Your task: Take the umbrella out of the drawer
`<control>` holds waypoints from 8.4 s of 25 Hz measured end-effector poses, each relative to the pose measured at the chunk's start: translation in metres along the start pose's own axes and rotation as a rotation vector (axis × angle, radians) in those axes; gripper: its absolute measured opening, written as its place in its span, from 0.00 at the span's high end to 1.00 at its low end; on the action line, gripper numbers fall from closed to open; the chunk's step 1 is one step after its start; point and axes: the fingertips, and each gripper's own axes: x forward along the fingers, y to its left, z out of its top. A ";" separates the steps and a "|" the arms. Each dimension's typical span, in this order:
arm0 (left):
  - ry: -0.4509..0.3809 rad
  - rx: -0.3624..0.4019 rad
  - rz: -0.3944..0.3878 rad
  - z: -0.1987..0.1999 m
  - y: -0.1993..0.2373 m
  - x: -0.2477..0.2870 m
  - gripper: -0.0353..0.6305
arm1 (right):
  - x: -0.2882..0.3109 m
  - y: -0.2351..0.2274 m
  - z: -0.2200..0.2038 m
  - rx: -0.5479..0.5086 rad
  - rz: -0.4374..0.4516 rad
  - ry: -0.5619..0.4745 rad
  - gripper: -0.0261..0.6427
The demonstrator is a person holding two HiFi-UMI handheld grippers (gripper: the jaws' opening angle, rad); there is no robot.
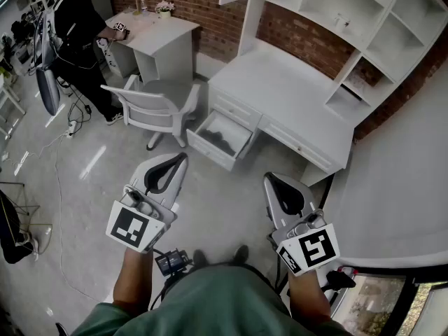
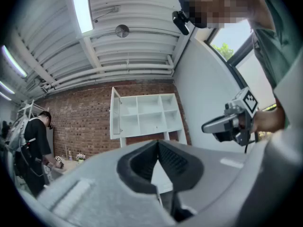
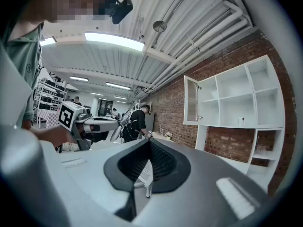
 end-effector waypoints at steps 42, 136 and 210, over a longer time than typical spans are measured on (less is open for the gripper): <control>0.074 0.027 0.048 -0.037 0.017 0.099 0.94 | 0.059 -0.094 -0.036 0.073 0.100 -0.008 0.95; 0.328 0.001 0.173 -0.241 0.313 0.495 0.94 | 0.489 -0.416 -0.170 0.190 0.360 0.114 0.95; 1.100 -0.066 -0.542 -0.836 0.253 0.482 0.69 | 0.575 -0.306 -0.729 0.270 0.435 0.838 0.70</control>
